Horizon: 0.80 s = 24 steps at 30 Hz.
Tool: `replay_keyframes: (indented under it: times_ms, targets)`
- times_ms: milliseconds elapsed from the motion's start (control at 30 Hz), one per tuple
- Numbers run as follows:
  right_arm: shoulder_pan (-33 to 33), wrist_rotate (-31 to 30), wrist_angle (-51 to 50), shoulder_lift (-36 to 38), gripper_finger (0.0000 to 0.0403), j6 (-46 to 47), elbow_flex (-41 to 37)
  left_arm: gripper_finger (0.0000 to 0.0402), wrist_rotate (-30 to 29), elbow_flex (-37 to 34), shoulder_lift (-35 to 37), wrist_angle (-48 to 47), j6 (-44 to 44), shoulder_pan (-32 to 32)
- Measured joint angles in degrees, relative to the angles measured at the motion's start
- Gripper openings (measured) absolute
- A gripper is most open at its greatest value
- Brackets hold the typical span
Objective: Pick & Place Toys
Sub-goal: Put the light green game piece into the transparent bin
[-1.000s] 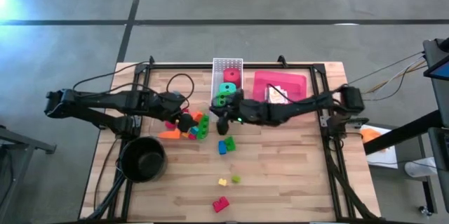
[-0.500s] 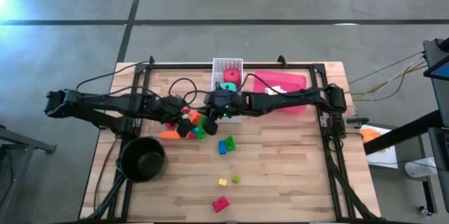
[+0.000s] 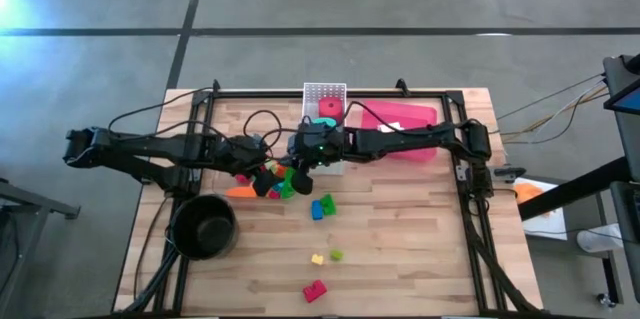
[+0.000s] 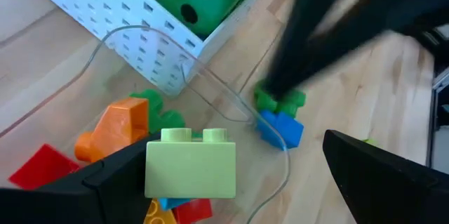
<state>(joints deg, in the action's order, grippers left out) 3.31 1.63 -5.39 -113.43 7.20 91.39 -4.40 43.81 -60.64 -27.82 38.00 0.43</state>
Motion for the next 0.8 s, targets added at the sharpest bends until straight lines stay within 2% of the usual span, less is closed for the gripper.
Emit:
replay_keyframes:
  times_ms: [200,800]
  targets:
    - [1.5,5.8,1.7,-0.5,0.0008,-0.3,0.0,0.0385,-0.1,-0.1,0.2,0.0,-0.7,0.0]
    - [2.0,13.9,4.1,-1.6,0.0008,-1.2,0.3,0.0385,-0.5,-0.1,0.2,5.9,-3.8,0.2]
